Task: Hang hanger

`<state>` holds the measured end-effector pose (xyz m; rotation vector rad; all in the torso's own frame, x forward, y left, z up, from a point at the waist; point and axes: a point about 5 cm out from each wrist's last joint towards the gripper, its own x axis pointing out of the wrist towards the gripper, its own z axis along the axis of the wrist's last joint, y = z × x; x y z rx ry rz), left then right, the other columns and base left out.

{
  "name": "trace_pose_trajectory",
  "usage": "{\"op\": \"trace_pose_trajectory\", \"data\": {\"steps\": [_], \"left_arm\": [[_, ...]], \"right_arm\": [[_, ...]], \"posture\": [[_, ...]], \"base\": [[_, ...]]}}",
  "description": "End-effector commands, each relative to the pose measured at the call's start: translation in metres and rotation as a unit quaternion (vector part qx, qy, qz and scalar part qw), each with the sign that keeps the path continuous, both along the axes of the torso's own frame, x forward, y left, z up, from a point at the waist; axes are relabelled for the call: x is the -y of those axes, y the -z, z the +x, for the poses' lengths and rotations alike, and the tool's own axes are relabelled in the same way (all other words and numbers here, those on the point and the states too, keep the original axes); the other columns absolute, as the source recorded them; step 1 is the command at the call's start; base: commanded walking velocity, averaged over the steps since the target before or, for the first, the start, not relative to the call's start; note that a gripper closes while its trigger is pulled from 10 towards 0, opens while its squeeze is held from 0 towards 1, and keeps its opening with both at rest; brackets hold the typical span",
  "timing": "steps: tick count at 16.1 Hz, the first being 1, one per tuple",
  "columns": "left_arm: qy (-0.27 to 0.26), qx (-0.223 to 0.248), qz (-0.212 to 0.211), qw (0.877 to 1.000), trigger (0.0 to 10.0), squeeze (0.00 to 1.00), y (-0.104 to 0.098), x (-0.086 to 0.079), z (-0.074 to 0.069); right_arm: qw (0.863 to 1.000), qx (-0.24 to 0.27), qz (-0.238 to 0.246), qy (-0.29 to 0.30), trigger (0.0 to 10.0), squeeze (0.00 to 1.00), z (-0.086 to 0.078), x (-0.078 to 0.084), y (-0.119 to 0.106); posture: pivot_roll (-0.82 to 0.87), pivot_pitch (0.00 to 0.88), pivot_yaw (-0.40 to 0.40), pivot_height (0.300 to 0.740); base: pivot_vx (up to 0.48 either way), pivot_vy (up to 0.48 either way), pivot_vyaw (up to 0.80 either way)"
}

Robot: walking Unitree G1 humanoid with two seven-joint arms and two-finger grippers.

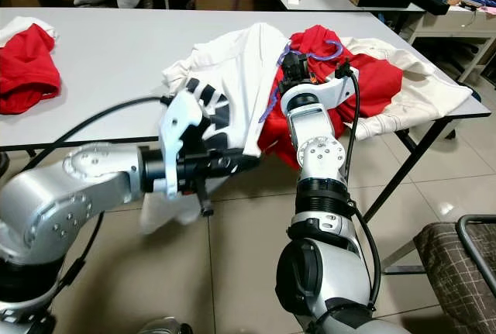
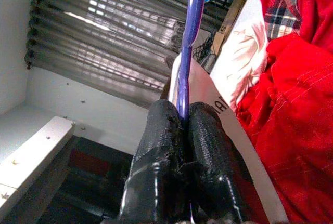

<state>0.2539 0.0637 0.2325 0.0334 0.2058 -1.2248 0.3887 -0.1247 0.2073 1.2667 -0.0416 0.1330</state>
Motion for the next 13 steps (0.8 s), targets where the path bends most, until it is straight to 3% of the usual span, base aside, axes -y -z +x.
{"op": "trace_pose_trajectory", "data": {"steps": [1,3,5,7,8,10,12,13], "left_arm": [[0.032,-0.003,-0.017,0.999,0.0,0.00,-0.007,0.006,-0.004],[-0.002,0.002,-0.030,1.000,0.1,0.00,-0.011,0.006,0.006],[-0.068,0.005,-0.043,0.997,0.0,0.00,-0.017,0.002,0.022],[-0.106,0.005,-0.081,0.991,0.0,0.00,-0.032,-0.007,0.033],[-0.112,0.003,-0.089,0.990,0.3,0.00,-0.036,-0.011,0.033],[-0.136,0.008,-0.074,0.988,1.4,0.00,-0.037,-0.015,0.035],[-0.153,0.014,-0.041,0.987,0.5,0.00,-0.033,-0.019,0.036],[-0.142,0.013,-0.009,0.990,1.3,0.00,-0.027,-0.020,0.031]], "right_arm": [[0.999,0.028,-0.009,0.023,10.0,0.00,0.002,0.008,-0.016],[0.999,0.019,-0.036,-0.018,10.0,0.00,0.000,-0.005,-0.010],[0.992,0.011,-0.093,-0.086,10.0,0.00,-0.009,-0.026,0.000],[0.982,-0.003,-0.125,-0.139,10.0,0.00,-0.024,-0.038,0.015],[0.981,-0.005,-0.126,-0.145,10.0,0.00,-0.028,-0.037,0.016],[0.980,-0.010,-0.126,-0.153,10.0,0.00,-0.033,-0.032,0.016],[0.979,-0.008,-0.128,-0.159,10.0,0.00,-0.036,-0.030,0.015],[0.979,-0.010,-0.131,-0.158,10.0,0.00,-0.038,-0.027,0.014]], "posture": [[0.11,0.000,-0.035,0.740],[0.11,0.000,-0.035,0.740],[0.11,0.000,-0.039,0.740],[0.11,0.000,-0.043,0.740],[0.11,0.000,-0.043,0.740],[0.10,0.000,-0.042,0.740],[0.10,0.000,-0.043,0.740],[0.10,0.000,-0.043,0.740]], "base": [[0.000,0.000,0.00],[0.000,0.000,0.00],[0.000,0.000,0.00],[0.000,0.000,0.00],[0.000,0.000,0.00],[0.000,0.000,0.00],[0.000,0.000,0.00],[0.000,0.000,0.00]]}}
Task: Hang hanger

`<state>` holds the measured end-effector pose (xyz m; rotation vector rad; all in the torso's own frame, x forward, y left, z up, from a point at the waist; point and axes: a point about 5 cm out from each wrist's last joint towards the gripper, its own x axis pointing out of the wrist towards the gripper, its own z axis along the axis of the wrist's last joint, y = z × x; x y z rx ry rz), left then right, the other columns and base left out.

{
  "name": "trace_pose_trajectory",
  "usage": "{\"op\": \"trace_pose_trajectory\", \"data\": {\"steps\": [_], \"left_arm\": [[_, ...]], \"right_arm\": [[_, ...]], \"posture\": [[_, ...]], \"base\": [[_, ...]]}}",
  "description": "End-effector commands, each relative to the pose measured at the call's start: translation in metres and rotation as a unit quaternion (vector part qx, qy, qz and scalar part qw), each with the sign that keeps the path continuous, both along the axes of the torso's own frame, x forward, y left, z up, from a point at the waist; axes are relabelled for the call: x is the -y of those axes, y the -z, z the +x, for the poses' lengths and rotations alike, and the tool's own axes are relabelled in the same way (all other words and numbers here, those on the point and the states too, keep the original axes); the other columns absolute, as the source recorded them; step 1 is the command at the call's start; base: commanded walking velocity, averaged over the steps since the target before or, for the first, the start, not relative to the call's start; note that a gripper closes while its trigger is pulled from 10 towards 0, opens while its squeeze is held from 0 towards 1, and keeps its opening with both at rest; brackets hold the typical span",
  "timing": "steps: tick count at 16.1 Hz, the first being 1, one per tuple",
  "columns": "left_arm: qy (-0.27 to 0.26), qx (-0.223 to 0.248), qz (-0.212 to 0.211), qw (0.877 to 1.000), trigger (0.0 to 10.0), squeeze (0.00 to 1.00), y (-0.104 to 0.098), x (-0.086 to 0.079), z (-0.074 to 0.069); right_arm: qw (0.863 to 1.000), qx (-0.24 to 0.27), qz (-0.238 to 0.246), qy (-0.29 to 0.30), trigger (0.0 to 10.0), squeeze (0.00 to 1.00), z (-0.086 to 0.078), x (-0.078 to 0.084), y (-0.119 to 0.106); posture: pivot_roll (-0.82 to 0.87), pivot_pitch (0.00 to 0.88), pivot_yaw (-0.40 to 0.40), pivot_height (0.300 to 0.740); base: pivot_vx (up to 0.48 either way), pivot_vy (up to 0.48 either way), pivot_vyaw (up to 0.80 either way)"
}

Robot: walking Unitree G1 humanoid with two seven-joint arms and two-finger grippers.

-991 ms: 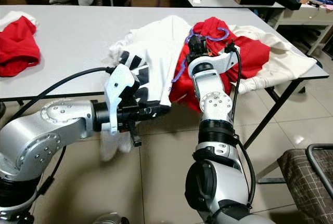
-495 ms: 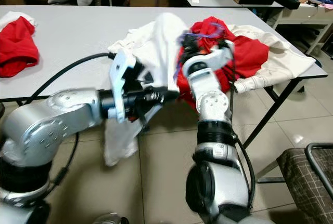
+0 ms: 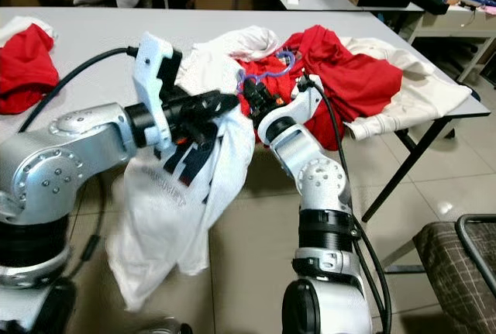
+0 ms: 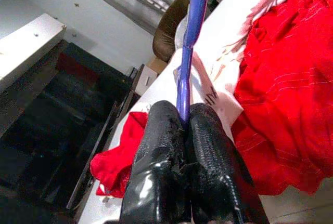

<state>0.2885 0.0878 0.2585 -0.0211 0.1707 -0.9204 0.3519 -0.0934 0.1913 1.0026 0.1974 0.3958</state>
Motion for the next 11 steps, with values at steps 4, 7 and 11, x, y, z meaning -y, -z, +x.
{"op": "trace_pose_trajectory", "data": {"steps": [4,7,11], "left_arm": [[0.020,-0.010,0.035,0.999,4.1,0.00,0.005,0.012,-0.010],[-0.050,-0.028,0.075,0.996,10.0,0.00,0.014,-0.003,0.002],[-0.065,-0.050,0.073,0.994,10.0,1.00,0.015,-0.014,0.007]], "right_arm": [[1.000,0.000,-0.002,0.002,10.0,0.00,-0.002,0.004,-0.004],[1.000,-0.003,-0.007,-0.007,10.0,0.00,-0.004,0.000,-0.003],[1.000,-0.003,-0.010,-0.008,10.0,0.00,-0.003,0.002,-0.003]], "posture": [[0.11,0.000,-0.047,0.740],[0.11,0.000,-0.046,0.740],[0.11,0.000,-0.046,0.740]], "base": [[0.000,0.000,0.00],[0.000,0.000,0.00],[0.000,0.000,0.00]]}}
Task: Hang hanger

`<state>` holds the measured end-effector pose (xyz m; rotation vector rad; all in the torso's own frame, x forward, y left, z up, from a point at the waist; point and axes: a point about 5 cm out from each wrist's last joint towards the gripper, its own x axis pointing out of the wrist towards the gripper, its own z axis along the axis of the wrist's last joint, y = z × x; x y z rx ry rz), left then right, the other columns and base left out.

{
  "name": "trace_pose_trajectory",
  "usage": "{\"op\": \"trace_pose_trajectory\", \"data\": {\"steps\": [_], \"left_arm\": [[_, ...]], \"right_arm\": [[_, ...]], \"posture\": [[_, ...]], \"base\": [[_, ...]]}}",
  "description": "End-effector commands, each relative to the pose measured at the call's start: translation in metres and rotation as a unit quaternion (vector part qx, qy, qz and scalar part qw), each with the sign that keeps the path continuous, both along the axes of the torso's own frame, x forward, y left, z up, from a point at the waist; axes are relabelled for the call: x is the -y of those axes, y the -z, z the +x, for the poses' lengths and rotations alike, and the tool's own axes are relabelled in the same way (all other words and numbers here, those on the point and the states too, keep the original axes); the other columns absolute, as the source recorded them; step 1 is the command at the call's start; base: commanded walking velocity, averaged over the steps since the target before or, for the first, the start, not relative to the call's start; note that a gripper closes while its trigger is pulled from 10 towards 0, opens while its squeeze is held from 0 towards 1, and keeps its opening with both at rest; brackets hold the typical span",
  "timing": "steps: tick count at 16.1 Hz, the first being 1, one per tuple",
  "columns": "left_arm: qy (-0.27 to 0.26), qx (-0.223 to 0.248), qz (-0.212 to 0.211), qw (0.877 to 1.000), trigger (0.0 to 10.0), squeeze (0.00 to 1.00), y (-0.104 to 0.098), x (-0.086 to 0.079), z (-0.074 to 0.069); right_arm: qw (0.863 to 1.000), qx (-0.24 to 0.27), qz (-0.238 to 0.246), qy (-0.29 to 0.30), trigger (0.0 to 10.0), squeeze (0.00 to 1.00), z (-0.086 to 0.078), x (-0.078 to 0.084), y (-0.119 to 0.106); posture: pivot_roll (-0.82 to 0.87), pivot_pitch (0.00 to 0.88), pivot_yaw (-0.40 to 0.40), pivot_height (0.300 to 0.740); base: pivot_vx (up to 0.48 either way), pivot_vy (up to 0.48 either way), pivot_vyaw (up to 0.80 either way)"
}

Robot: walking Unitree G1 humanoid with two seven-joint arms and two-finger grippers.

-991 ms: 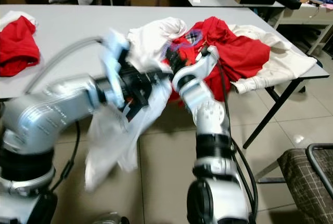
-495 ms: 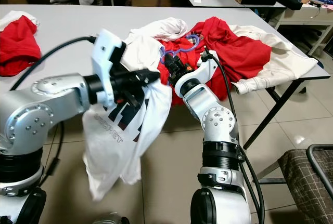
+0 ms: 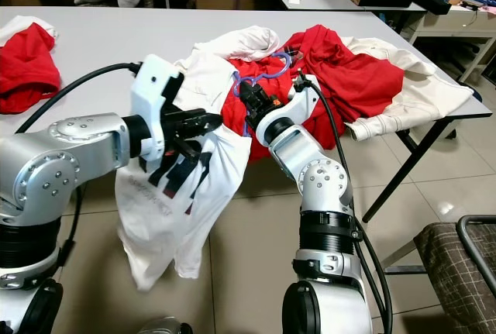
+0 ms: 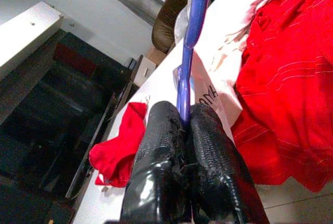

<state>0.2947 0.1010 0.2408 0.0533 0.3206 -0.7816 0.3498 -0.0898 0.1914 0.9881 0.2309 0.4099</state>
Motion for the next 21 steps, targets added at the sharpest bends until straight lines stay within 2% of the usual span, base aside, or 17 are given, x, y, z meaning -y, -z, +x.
{"op": "trace_pose_trajectory", "data": {"steps": [1,3,5,7,11,12,13,14,15,16,17,18,19,20,21], "left_arm": [[-0.002,-0.005,0.006,1.000,10.0,1.00,-0.001,-0.002,0.001],[0.012,-0.018,0.019,1.000,10.0,1.00,0.002,-0.005,-0.004],[0.050,-0.044,0.035,0.997,10.0,1.00,0.007,-0.011,-0.017],[0.045,-0.055,0.049,0.996,10.0,1.00,0.012,-0.019,-0.021],[0.044,-0.067,0.060,0.995,10.0,1.00,0.017,-0.029,-0.028],[0.046,-0.053,0.065,0.995,10.0,1.00,0.017,-0.035,-0.030],[0.036,-0.036,0.074,0.996,10.0,1.00,0.016,-0.043,-0.031],[0.000,-0.005,0.092,0.996,10.0,1.00,0.016,-0.059,-0.031],[-0.009,-0.004,0.096,0.995,10.0,1.00,0.017,-0.063,-0.031],[-0.015,-0.012,0.099,0.995,10.0,0.07,0.019,-0.072,-0.036],[-0.018,-0.019,0.104,0.994,10.0,0.00,0.023,-0.082,-0.042],[-0.029,-0.009,0.109,0.994,10.0,0.00,0.026,-0.088,-0.045],[-0.052,0.028,0.093,0.994,10.0,0.00,0.027,-0.088,-0.039],[-0.069,0.077,0.067,0.992,10.0,0.00,0.023,-0.082,-0.030],[-0.060,0.104,0.044,0.992,10.0,0.00,0.019,-0.074,-0.027]], "right_arm": [[1.000,0.006,-0.003,0.005,10.0,0.00,-0.001,0.005,-0.003],[1.000,0.009,-0.014,0.003,10.0,0.00,-0.002,0.006,-0.003],[0.999,0.016,-0.039,-0.001,10.0,0.00,-0.002,0.009,-0.002],[0.997,0.027,-0.067,-0.018,10.0,0.00,-0.004,0.010,-0.002],[0.986,0.058,-0.118,-0.103,10.0,0.00,-0.020,0.008,0.005],[0.979,0.069,-0.140,-0.131,10.0,0.00,-0.027,0.010,0.010],[0.966,0.084,-0.185,-0.159,10.0,0.00,-0.035,0.014,0.017],[0.935,0.110,-0.269,-0.201,10.0,0.00,-0.049,0.023,0.029],[0.929,0.114,-0.285,-0.208,10.0,0.00,-0.051,0.026,0.031],[0.920,0.120,-0.306,-0.213,10.0,0.00,-0.055,0.033,0.034],[0.912,0.136,-0.323,-0.215,10.0,0.00,-0.059,0.040,0.034],[0.902,0.151,-0.334,-0.228,10.0,0.00,-0.063,0.044,0.034],[0.894,0.167,-0.338,-0.241,10.0,0.00,-0.068,0.047,0.034],[0.887,0.187,-0.335,-0.256,10.0,0.00,-0.072,0.049,0.032],[0.883,0.202,-0.329,-0.266,10.0,0.00,-0.074,0.050,0.030]], "posture": [[0.11,0.000,-0.046,0.740],[0.11,0.000,-0.045,0.740],[0.11,0.000,-0.046,0.740],[0.11,0.000,-0.046,0.740],[0.11,0.000,-0.049,0.740],[0.11,0.000,-0.050,0.740],[0.11,0.000,-0.051,0.740],[0.11,0.000,-0.051,0.740],[0.11,0.000,-0.051,0.740],[0.11,0.000,-0.054,0.740],[0.11,0.000,-0.057,0.740],[0.11,0.000,-0.060,0.740],[0.12,0.000,-0.066,0.740],[0.12,0.000,-0.069,0.740],[0.12,0.000,-0.069,0.740]], "base": [[0.000,0.000,0.00],[0.000,0.000,0.00],[0.000,0.000,0.00],[0.000,0.000,0.00],[0.000,0.000,0.00],[0.000,0.000,0.00],[0.000,0.000,0.00],[0.000,0.000,0.00],[0.000,0.000,0.00],[0.000,0.000,0.00],[0.000,0.000,0.00],[0.000,0.000,0.00],[0.000,0.000,0.00],[0.000,0.000,0.00],[0.000,0.000,0.00]]}}
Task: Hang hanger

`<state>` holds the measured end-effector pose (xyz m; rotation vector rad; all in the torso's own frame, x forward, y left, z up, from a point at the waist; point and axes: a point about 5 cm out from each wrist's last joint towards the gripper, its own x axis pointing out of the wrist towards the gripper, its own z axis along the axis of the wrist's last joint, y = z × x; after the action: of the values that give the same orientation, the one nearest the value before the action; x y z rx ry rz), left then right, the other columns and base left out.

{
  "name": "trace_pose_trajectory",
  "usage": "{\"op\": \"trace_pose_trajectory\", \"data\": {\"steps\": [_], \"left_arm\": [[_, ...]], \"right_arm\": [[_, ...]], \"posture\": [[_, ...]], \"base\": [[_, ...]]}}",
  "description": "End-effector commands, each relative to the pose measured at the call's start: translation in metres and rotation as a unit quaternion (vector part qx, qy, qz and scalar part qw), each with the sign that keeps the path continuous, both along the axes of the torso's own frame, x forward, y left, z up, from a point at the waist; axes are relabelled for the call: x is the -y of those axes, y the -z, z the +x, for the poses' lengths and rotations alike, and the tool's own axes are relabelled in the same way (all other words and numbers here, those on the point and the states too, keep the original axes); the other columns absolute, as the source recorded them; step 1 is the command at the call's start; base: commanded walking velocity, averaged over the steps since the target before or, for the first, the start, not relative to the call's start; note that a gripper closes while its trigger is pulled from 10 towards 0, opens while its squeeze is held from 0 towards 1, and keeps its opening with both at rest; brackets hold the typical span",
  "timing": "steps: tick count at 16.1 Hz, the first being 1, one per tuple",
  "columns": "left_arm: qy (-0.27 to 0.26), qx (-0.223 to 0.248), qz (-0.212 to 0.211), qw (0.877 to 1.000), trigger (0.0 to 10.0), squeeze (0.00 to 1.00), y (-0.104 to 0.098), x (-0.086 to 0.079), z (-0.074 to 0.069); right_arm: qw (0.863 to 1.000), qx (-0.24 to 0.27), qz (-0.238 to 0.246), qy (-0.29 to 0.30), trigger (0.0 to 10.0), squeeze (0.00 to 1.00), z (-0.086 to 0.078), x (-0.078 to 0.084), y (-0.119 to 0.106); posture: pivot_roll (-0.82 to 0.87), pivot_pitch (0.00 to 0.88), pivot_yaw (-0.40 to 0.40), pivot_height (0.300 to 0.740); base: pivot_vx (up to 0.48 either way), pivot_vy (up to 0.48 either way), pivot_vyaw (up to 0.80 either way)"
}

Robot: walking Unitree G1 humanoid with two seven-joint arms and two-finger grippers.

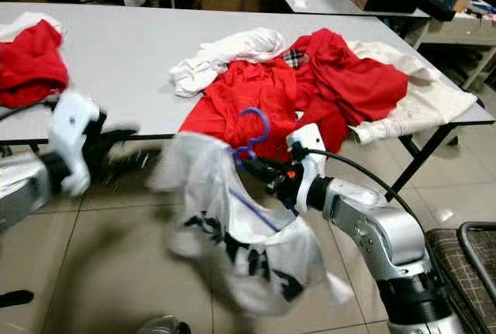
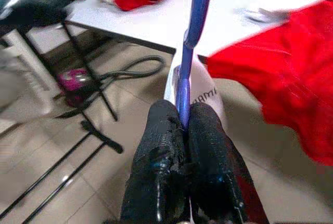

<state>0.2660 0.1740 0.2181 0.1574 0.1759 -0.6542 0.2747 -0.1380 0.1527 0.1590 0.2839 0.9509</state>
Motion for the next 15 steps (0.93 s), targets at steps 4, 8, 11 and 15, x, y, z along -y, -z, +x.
{"op": "trace_pose_trajectory", "data": {"steps": [4,8,11,15], "left_arm": [[0.116,-0.013,0.031,0.993,10.0,1.00,0.010,0.000,-0.006],[0.144,-0.045,0.081,0.985,10.0,1.00,0.025,-0.033,-0.003],[0.178,-0.071,0.077,0.978,10.0,0.00,0.032,-0.038,-0.008],[0.198,-0.092,0.077,0.973,10.0,0.00,0.047,-0.042,-0.018]], "right_arm": [[0.988,0.065,0.002,-0.137,10.0,0.00,-0.020,0.020,-0.022],[0.967,0.088,-0.025,-0.236,10.0,0.00,-0.030,0.057,-0.042],[0.962,0.110,-0.019,-0.248,10.0,0.00,-0.025,0.070,-0.061],[0.962,0.134,-0.006,-0.239,10.0,0.00,-0.018,0.083,-0.077]], "posture": [[0.10,0.000,-0.045,0.740],[0.08,0.000,-0.022,0.740],[0.08,0.000,-0.015,0.740],[0.08,0.000,-0.009,0.740]], "base": [[0.000,0.000,0.00],[0.000,0.000,0.00],[0.000,0.000,0.00],[0.000,0.000,0.00]]}}
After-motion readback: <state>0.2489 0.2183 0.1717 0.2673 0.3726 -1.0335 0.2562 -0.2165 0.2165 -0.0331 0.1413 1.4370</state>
